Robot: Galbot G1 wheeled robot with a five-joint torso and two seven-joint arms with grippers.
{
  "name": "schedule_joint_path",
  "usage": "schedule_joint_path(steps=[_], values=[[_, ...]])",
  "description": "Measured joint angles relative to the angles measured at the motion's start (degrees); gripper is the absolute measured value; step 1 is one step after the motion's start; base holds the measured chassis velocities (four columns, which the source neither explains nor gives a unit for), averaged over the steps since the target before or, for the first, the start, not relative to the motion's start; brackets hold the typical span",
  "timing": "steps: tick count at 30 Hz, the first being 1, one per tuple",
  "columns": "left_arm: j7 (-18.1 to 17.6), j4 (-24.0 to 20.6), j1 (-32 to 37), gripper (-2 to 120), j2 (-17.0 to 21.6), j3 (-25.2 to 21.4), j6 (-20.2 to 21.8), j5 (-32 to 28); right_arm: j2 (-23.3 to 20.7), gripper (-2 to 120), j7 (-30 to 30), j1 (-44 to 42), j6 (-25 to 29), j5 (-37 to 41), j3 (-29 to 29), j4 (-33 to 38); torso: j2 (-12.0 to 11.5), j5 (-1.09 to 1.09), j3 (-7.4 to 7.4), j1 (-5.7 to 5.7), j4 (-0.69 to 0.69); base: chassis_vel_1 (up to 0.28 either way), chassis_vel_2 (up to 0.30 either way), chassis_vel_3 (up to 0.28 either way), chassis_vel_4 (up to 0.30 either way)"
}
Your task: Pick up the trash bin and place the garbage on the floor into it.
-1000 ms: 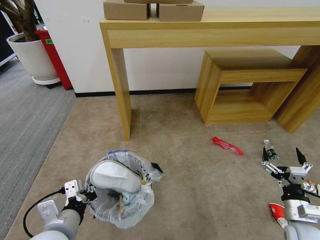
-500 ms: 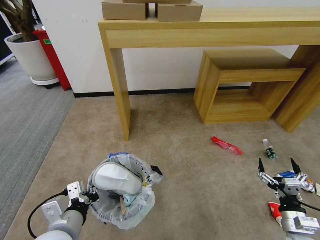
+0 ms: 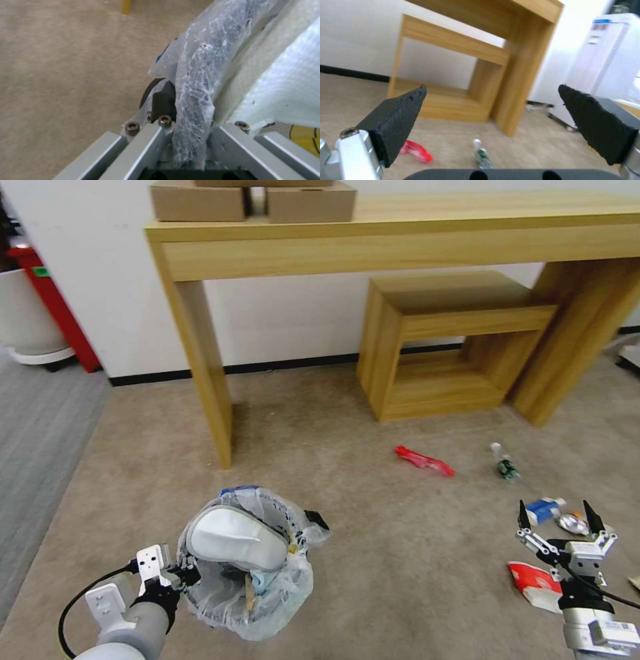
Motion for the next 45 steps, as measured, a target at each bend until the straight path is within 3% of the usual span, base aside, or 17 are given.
schedule_joint_path(steps=[45], values=[[-0.83,1.5,-0.45,0,-0.08,3.19,-1.94,1.04,0.61,100,2.68,0.72,0.29,-0.65,0.41,-0.39,0.0,0.0,0.0,0.0,0.0,-0.045,-0.045,-0.048,-0.044]])
